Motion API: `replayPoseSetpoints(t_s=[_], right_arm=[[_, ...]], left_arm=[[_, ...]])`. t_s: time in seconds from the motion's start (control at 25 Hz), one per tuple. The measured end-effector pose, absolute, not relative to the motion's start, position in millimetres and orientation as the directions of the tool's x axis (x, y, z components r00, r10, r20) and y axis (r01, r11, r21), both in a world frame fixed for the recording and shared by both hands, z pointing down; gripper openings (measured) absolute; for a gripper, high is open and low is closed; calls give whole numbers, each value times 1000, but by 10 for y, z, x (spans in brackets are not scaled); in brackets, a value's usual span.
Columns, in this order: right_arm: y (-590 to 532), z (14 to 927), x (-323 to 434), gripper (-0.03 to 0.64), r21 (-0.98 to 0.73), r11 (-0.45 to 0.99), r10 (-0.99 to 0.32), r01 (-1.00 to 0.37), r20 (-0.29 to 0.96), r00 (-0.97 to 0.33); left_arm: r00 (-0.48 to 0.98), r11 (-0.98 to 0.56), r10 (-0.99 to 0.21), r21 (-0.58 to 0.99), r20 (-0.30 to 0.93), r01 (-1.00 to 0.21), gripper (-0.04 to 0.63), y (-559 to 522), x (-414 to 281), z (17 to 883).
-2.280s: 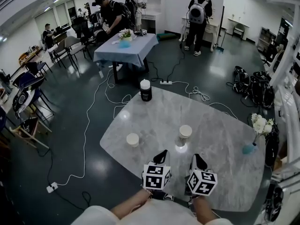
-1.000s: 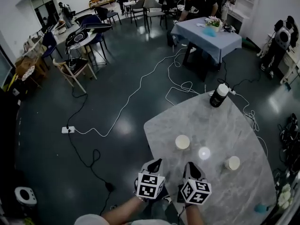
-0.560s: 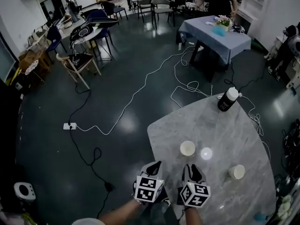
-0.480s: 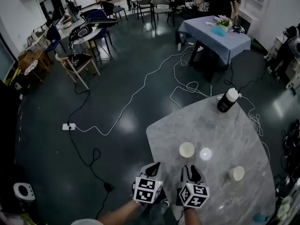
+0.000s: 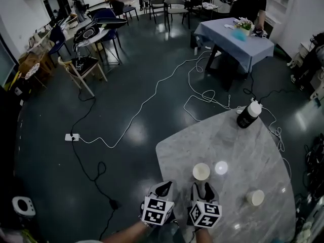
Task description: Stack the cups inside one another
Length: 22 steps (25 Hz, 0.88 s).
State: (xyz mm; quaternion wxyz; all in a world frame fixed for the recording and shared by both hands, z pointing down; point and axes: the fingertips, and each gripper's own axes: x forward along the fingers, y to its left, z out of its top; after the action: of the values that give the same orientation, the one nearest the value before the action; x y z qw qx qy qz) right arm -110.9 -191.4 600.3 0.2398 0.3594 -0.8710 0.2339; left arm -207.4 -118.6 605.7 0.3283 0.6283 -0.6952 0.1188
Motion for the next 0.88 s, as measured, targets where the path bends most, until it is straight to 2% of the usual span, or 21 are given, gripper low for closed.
replayPoseSetpoints(t_s=[0.4,0.88], right_arm=[[-2076,6188,-1270,212,-204,659,-486,-724,619,-616],[-2248,6255,-1397,213,-179,650,-504,-738,625,-595]], left_arm=[[15,191,-780,261,625,-946,-5,-1329,-2152,6221],[17,206,-781,284,624,-936,-5,-1472,-2269,6269]])
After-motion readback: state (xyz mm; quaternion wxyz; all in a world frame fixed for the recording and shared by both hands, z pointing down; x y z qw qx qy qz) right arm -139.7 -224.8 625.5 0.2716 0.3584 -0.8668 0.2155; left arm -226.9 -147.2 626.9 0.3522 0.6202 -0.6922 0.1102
